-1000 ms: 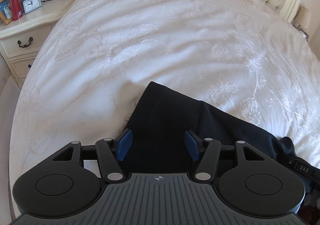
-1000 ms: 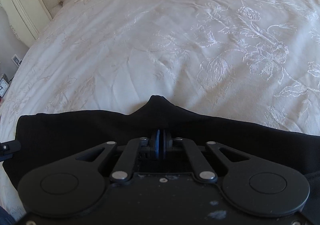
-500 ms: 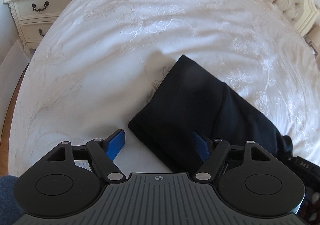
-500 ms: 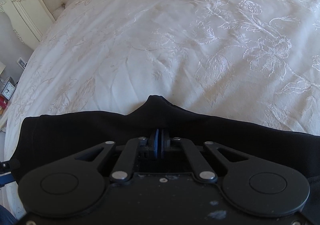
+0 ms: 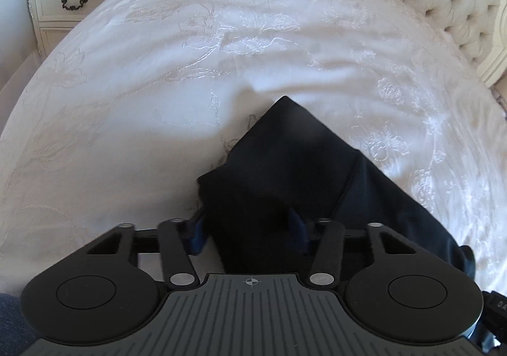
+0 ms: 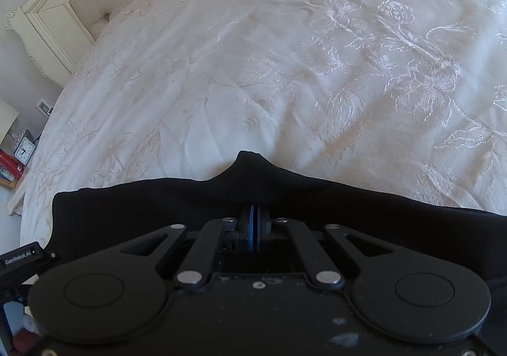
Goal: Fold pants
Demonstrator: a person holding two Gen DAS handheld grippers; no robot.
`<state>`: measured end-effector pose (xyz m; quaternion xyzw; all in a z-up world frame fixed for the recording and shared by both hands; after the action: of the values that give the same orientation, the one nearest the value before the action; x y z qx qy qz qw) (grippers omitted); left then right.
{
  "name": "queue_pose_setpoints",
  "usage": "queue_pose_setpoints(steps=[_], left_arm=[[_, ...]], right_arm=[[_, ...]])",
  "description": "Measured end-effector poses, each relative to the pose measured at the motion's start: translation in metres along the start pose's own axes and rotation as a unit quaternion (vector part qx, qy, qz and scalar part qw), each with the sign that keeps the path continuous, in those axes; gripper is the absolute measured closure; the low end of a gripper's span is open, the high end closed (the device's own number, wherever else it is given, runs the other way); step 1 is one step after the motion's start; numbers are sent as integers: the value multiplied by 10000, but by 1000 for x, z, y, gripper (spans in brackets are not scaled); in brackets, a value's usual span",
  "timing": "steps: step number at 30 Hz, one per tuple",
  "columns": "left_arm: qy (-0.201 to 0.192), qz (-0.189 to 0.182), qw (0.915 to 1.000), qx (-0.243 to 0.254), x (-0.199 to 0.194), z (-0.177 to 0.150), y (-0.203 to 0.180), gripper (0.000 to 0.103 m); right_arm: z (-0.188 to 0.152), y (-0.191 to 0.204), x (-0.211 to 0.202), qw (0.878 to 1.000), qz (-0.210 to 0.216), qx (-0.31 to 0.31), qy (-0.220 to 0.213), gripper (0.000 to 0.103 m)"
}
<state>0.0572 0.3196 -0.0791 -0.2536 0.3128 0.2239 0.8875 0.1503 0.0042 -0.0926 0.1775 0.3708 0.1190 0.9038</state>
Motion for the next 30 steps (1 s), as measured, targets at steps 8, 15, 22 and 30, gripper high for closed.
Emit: queue_pose_setpoints(steps=[8, 15, 22, 30], left_arm=[[-316, -127, 9988, 356, -15, 1, -15, 81], [-778, -380, 9929, 816, -45, 7, -32, 82], [-1426, -833, 9750, 1485, -103, 4, -71, 83], [-1856, -2015, 9323, 2361, -171, -25, -169, 83]], right_arm=[[-27, 12, -79, 9989, 383, -223, -151, 92], [-93, 12, -92, 9985, 351, -341, 244, 95], [-86, 5, -114, 9980, 558, -292, 36, 92], [-58, -50, -157, 9987, 9, 99, -501, 92]])
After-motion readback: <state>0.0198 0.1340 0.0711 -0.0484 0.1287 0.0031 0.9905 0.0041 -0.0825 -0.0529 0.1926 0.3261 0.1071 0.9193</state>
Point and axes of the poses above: each gripper's, at about its wrist camera, not at the fingertips, and x roughly the way its jaws point, y to its left, z to its top, the point moved 3 cm from there along x, roughly the way its jaws point, and after that the axes turned 13 degrees about -y, right-handed, at the moved point
